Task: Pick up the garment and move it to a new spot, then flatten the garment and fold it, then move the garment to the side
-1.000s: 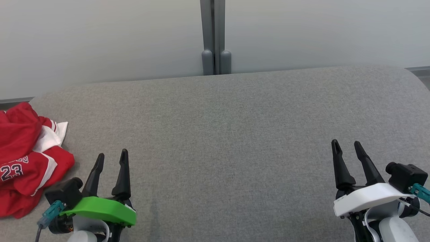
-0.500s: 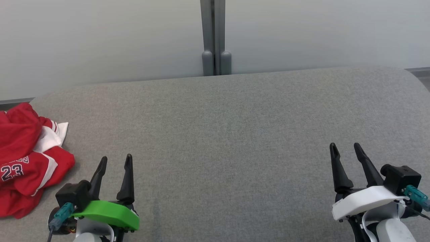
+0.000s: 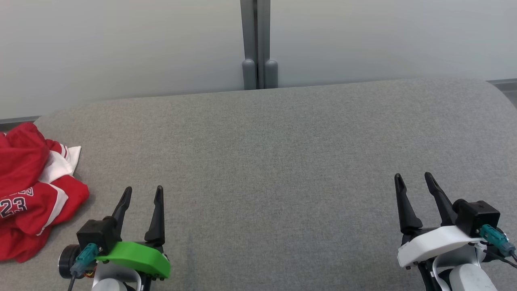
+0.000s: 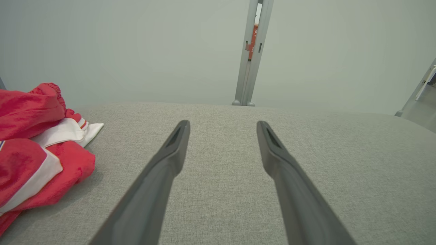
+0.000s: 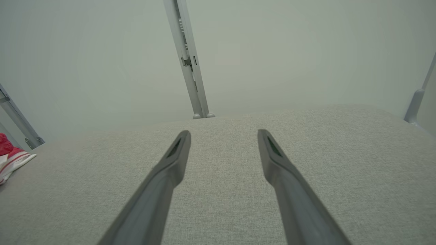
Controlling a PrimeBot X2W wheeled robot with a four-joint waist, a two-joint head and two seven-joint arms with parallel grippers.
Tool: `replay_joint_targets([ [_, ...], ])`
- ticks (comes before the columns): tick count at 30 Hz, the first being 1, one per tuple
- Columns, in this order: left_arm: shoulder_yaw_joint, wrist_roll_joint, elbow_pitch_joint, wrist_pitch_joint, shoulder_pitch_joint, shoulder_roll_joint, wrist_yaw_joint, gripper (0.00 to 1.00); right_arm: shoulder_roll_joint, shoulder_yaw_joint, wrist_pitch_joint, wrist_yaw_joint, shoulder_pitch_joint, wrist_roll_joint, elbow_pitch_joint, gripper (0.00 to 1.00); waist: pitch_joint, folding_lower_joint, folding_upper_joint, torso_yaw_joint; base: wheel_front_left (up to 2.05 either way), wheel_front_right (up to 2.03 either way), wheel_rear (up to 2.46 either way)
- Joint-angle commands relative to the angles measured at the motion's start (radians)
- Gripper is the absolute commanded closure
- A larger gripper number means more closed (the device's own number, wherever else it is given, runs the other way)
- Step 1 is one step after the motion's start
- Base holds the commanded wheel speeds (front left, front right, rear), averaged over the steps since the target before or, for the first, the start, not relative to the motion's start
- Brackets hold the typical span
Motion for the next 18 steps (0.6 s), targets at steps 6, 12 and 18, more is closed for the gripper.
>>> replay_joint_targets([
  [6, 0.001, 0.051, 0.013, -0.017, -0.021, -0.006, -0.003, 0.0, -0.001, 0.0, -0.016, 0.0, -0.006, -0.047, 0.004, 0.0, 0.003, -0.0001, 0.0, 0.001, 0.0, 0.0, 0.0],
  [12, 0.002, 0.086, 0.025, -0.028, -0.028, -0.009, -0.003, 0.0, -0.001, 0.001, -0.025, 0.0, -0.009, -0.074, 0.005, 0.0, 0.007, -0.0001, 0.0, 0.004, 0.0, 0.0, 0.0],
  [18, 0.007, 0.092, 0.029, -0.029, -0.024, -0.012, -0.003, 0.0, 0.001, -0.004, -0.027, 0.0, -0.008, -0.073, 0.004, 0.0, 0.009, -0.0001, 0.0, 0.009, 0.0, 0.0, 0.0],
])
